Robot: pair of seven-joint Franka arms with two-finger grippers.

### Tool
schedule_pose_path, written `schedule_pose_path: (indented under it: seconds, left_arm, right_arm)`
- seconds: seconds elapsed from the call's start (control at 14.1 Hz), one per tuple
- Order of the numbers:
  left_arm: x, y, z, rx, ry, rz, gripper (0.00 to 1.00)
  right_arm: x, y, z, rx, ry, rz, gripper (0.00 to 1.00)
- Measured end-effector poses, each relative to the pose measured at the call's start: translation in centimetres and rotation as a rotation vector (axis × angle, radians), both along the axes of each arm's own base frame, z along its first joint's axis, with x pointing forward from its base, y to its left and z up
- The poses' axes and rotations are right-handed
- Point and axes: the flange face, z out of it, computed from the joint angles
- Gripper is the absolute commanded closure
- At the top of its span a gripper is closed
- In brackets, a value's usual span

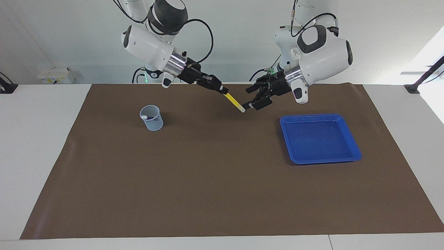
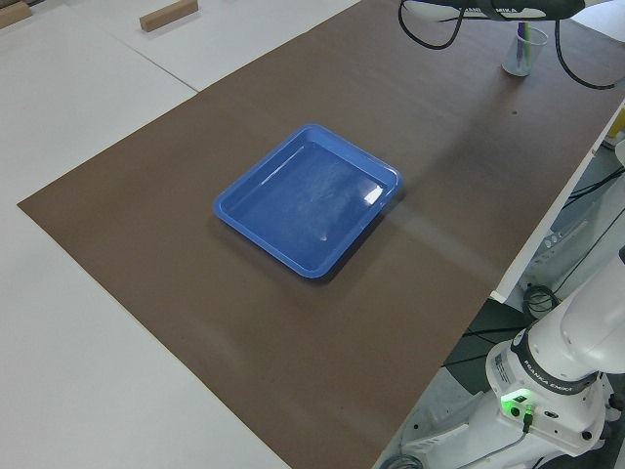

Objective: Right arm passes pens to left for tray arrangement

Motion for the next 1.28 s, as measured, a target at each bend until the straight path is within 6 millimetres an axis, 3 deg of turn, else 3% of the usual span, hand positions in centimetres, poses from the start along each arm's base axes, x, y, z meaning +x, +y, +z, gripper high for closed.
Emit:
schedule_pose_path:
  seconds: [0.21,0.71,0.92,1.28]
  left_arm:
    - [-0.9,-1.3,-1.0,0.010,0.016,-0.008,0.01]
    - [-1.8,-1.7,-1.4,0.025,0.051,0.077,0.09]
    - [-4.2,-2.5,-1.8,0.040,0.007,0.122,0.11]
    - [-4.8,-1.8,-1.7,0.043,-0.010,0.147,0.20]
  right_arm:
    - [0.0,-0.1,-0.1,-0.001,0.002,-0.002,1.00]
    - [0.0,-0.1,-0.1,-0.001,0.002,-0.002,1.00]
    - [0.1,-0.2,-0.1,-0.001,0.002,-0.003,1.00]
    - [0.1,-0.2,-0.1,-0.001,0.002,-0.003,1.00]
